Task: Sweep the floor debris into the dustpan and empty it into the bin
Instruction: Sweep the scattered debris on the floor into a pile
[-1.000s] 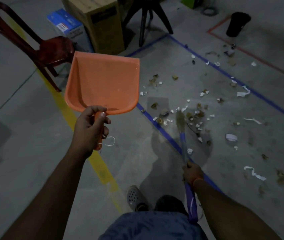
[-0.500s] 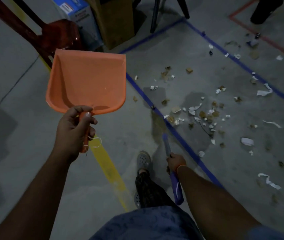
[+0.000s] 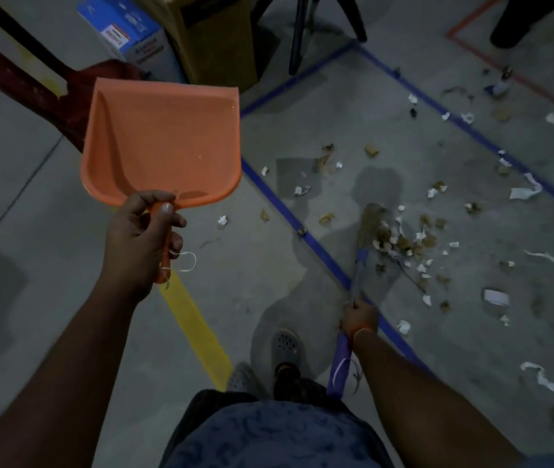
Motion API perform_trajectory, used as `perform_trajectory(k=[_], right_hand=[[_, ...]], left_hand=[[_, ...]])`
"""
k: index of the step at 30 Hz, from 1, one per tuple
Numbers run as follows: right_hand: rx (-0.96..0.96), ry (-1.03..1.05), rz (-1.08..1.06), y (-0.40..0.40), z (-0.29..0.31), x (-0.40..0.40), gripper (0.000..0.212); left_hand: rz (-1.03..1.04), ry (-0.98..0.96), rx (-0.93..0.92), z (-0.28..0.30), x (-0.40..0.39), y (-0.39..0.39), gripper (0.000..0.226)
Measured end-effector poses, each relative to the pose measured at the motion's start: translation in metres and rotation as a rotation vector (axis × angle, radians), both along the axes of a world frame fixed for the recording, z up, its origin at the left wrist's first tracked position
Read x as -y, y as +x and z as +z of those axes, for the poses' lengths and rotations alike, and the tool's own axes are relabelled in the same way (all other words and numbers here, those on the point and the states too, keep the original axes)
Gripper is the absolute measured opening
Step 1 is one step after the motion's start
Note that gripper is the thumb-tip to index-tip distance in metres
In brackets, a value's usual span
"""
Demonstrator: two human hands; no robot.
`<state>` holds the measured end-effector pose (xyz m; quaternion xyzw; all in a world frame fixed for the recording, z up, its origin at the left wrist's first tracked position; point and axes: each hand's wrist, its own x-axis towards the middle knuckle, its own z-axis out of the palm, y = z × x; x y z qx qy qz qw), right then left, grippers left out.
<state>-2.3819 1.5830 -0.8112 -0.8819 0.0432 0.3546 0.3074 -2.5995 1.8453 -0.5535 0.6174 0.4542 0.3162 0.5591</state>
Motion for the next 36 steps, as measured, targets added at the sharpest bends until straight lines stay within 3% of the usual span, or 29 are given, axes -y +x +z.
perform_trajectory(k=[6, 10, 13, 17, 24, 27, 31, 36], right_hand=[[-0.041, 0.060, 0.106, -0.028, -0.004, -0.042, 0.030], [-0.133, 0.108, 0.164, -0.042, -0.051, -0.078, 0.045], [-0.201, 0.136, 0.211, -0.066, 0.001, -0.128, 0.033], [-0.239, 0.092, 0.403, -0.101, 0.016, -0.191, 0.017], [-0.291, 0.002, 0.617, -0.149, -0.007, -0.268, 0.033], [-0.307, -0.036, 0.541, -0.148, -0.033, -0.264, 0.027], [-0.304, 0.024, 0.229, -0.120, -0.097, -0.224, 0.032], [-0.193, -0.019, 0.067, -0.060, -0.059, -0.201, 0.026]], left_hand=[[-0.044, 0.013, 0.035, 0.007, -0.045, 0.018, 0.011], [-0.051, 0.006, 0.041, 0.008, -0.076, 0.013, 0.012], [-0.066, 0.004, 0.020, 0.007, -0.104, 0.000, 0.012], [-0.060, 0.007, -0.005, 0.005, -0.143, -0.024, 0.013], [-0.075, 0.008, -0.073, -0.007, -0.204, -0.059, 0.013], [-0.095, -0.006, -0.088, -0.014, -0.219, -0.058, 0.015], [-0.155, -0.013, -0.100, -0.022, -0.228, -0.047, 0.019], [-0.234, -0.010, -0.066, -0.022, -0.222, -0.026, 0.018]])
